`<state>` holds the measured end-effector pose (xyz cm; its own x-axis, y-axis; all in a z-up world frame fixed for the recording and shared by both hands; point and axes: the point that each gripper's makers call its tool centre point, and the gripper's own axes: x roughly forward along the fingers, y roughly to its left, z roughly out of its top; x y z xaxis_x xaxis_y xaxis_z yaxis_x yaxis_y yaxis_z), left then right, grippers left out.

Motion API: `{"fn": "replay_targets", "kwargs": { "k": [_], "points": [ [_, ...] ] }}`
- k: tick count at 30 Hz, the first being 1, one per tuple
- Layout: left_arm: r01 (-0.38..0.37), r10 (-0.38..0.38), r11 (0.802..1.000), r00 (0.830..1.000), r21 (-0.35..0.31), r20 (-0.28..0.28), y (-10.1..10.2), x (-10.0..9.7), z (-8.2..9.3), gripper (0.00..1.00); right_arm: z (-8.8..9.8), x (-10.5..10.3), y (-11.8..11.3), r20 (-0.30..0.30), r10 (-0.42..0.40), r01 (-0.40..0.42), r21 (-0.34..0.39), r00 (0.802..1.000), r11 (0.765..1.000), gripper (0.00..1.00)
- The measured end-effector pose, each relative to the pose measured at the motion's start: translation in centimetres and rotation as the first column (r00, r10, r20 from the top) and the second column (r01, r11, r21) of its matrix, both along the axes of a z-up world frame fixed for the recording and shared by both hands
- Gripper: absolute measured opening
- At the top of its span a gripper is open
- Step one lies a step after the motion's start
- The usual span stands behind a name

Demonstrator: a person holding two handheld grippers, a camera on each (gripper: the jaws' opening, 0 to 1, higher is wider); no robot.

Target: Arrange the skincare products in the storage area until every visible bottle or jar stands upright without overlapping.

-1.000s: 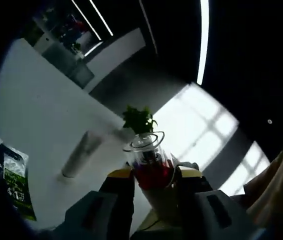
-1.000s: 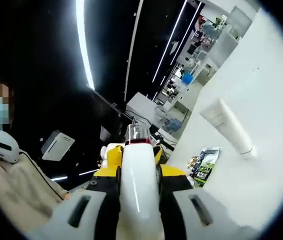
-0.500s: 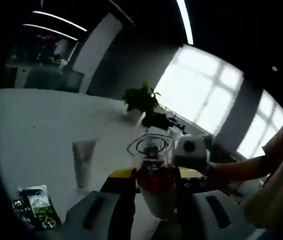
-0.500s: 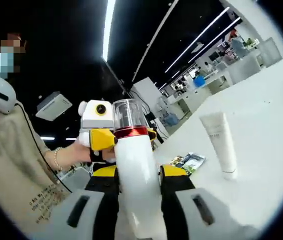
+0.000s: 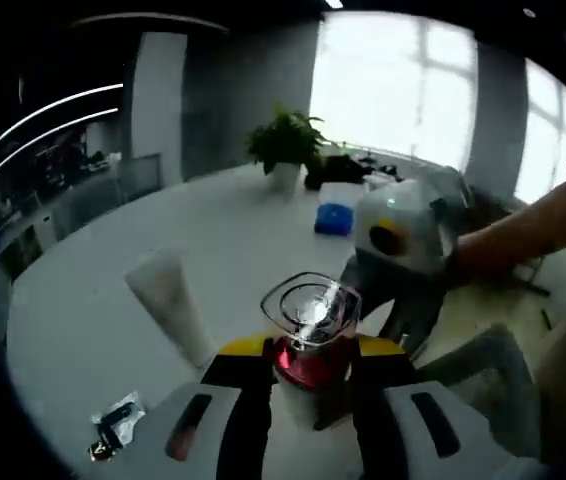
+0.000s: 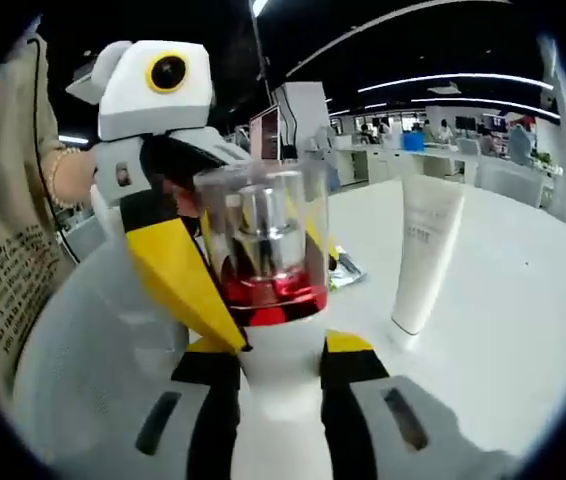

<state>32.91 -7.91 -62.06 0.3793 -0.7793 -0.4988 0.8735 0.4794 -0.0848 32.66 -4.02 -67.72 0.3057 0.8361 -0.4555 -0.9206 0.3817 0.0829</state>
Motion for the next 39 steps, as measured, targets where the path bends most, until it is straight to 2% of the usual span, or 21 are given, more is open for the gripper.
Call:
{"fn": "replay_targets", "kwargs": {
  "k": [2, 9, 20, 31, 35, 39],
  "points": [
    [0.003, -0.003, 1.0, 1.0, 0.019, 0.015, -0.1, 0.0, -0.7, 0.27, -0.7, 0.2, -0.2, 0.015, 0.006, -0.006, -0.03, 1.0, 1.0, 0.3],
    [0.013, -0.015, 0.998, 1.0, 0.061, 0.023, -0.6, 0.2, -2.5, 0.27, -2.4, 0.4, -0.9, 0.024, 0.006, -0.004, -0.069, 1.0, 0.998, 0.29],
    [-0.03, 0.029, 0.997, 0.999, 0.066, 0.013, -0.7, 0.1, -4.2, 0.27, -4.2, 0.2, -1.6, 0.038, 0.085, -0.079, -0.137, 0.996, 0.987, 0.3],
    [-0.032, 0.03, 0.998, 0.998, 0.049, 0.051, -1.6, 1.2, -4.1, 0.28, -4.2, 1.2, -2.3, 0.05, 0.139, -0.132, -0.132, 0.989, 0.982, 0.3],
    [-0.019, 0.016, 0.999, 0.998, 0.046, 0.063, -2.1, 2.2, -4.0, 0.28, -4.2, 2.3, -2.8, 0.06, 0.176, -0.166, -0.143, 0.983, 0.976, 0.3],
    [-0.018, 0.015, 0.999, 0.997, 0.05, 0.072, -2.2, 3.7, -3.8, 0.28, -4.2, 3.6, -2.9, 0.06, 0.166, -0.158, -0.122, 0.984, 0.98, 0.3]
  ]
}}
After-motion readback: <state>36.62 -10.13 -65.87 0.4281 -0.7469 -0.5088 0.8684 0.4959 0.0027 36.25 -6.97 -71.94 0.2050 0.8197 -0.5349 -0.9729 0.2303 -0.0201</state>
